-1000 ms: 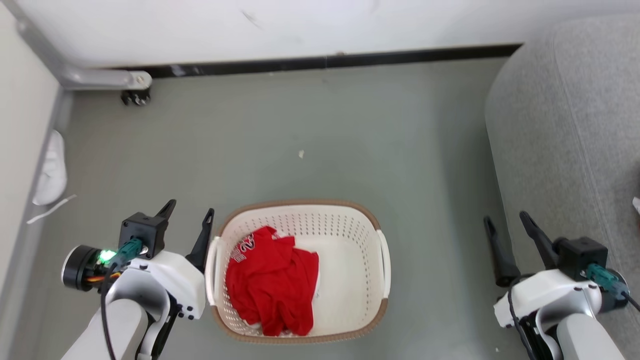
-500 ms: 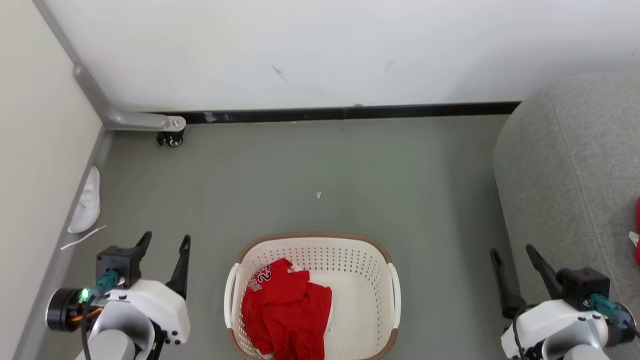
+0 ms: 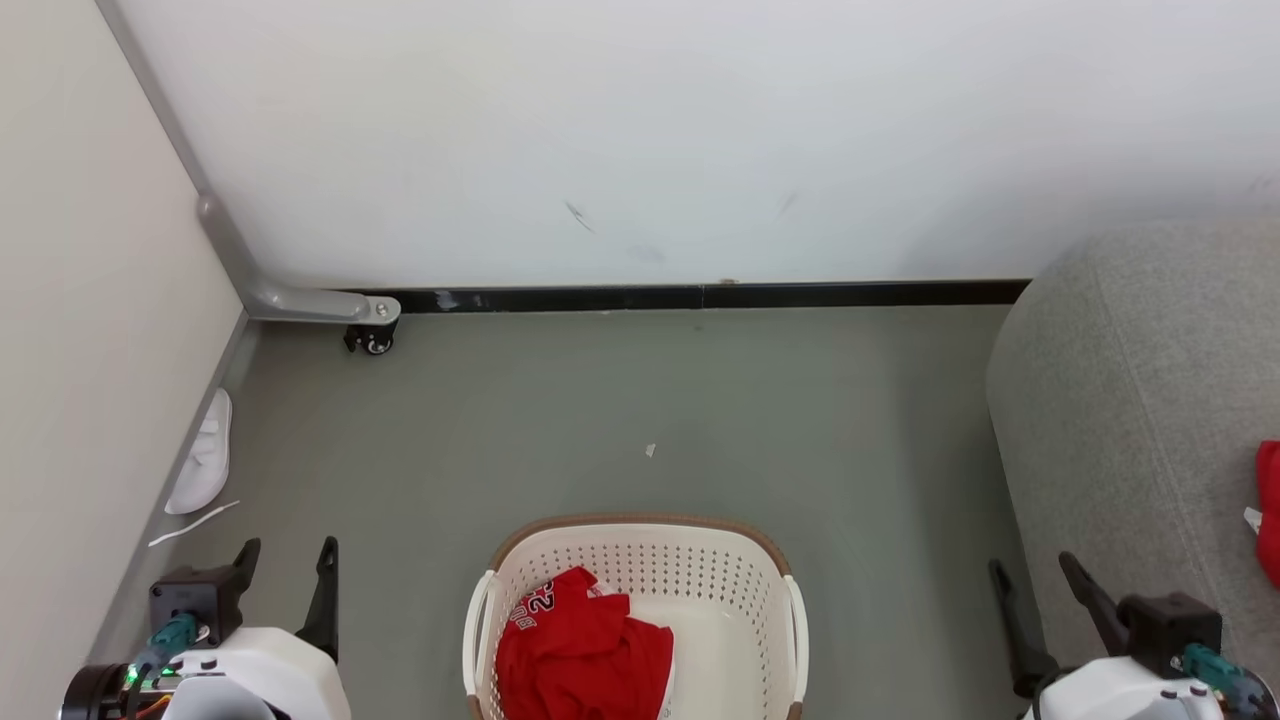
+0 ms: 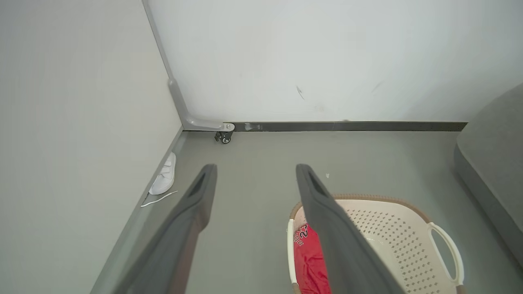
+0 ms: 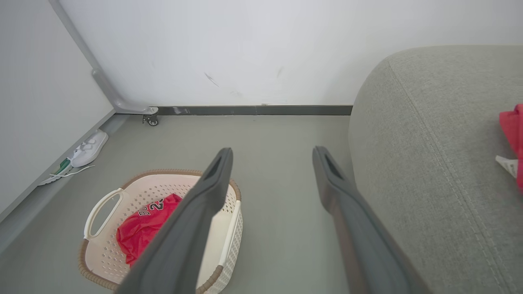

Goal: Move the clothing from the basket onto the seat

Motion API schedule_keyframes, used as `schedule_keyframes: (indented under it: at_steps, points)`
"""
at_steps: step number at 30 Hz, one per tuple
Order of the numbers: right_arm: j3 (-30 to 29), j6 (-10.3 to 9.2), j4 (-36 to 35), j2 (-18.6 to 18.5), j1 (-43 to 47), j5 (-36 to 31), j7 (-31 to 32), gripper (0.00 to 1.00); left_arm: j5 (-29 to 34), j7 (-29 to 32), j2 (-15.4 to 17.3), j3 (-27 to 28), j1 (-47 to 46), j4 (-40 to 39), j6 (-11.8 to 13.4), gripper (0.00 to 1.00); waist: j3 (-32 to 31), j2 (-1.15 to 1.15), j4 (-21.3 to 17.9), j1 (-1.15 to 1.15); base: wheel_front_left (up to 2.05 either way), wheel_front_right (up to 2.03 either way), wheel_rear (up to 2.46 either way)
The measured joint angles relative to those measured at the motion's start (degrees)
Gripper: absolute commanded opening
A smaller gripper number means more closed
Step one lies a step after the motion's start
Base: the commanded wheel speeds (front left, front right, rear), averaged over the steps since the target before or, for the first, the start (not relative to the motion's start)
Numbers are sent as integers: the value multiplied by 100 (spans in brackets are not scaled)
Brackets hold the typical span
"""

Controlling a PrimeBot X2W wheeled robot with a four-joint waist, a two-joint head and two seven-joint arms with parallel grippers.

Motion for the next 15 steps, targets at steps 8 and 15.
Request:
schedule_keyframes:
  at_steps: [8, 15]
  points:
    - [-12, 0, -15, 5, 179, 1, 0, 100, -41, -42, 46, 90, 271, -158, 63, 100, -207, 0, 2, 0, 0, 0, 0]
    - [-21, 0, -45, 8, 303, 1, 0, 100, -49, -58, 66, 101, 489, -357, 135, 100, -316, 0, -15, 0, 0, 0, 0]
